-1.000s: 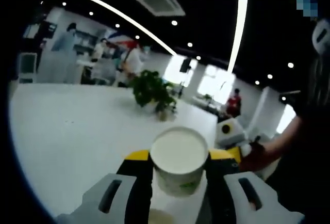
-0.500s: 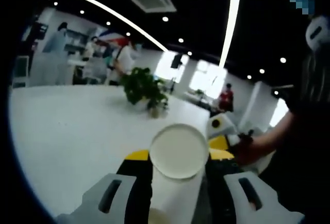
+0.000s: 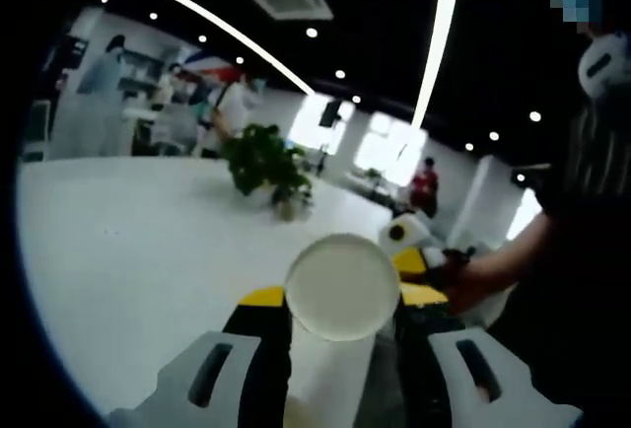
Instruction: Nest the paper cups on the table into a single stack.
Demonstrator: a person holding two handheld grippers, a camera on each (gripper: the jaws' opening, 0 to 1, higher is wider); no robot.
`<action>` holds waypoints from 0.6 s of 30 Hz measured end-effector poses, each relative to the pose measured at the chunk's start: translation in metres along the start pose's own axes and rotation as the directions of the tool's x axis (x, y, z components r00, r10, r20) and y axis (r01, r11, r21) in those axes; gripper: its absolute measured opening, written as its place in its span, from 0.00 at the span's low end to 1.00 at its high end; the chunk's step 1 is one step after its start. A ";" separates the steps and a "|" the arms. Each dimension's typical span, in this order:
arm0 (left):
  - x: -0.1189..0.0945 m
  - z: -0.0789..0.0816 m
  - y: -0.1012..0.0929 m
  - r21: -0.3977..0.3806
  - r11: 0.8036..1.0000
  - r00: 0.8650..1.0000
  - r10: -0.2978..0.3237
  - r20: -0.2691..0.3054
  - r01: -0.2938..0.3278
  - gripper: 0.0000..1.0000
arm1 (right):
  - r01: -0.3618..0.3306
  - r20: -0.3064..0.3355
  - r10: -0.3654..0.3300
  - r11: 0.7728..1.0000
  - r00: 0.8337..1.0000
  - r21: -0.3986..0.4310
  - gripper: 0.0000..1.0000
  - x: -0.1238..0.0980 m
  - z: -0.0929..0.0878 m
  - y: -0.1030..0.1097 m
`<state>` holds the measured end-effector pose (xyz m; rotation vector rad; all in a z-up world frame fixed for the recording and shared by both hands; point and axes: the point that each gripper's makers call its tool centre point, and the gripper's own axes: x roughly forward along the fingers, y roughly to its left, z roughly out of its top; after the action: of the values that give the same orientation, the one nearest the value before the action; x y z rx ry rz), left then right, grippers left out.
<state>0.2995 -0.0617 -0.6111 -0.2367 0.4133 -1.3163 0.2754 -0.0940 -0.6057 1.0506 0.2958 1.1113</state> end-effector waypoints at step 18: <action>-0.004 -0.004 -0.006 -0.020 1.000 1.000 0.000 -0.014 -0.001 0.39 | -0.022 -0.045 0.022 1.000 0.999 -0.013 0.03 0.004 -0.007 0.006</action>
<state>0.2919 -0.0591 -0.6121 -0.2442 0.4383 -1.3145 0.2692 -0.0865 -0.6034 1.0199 0.3129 1.1566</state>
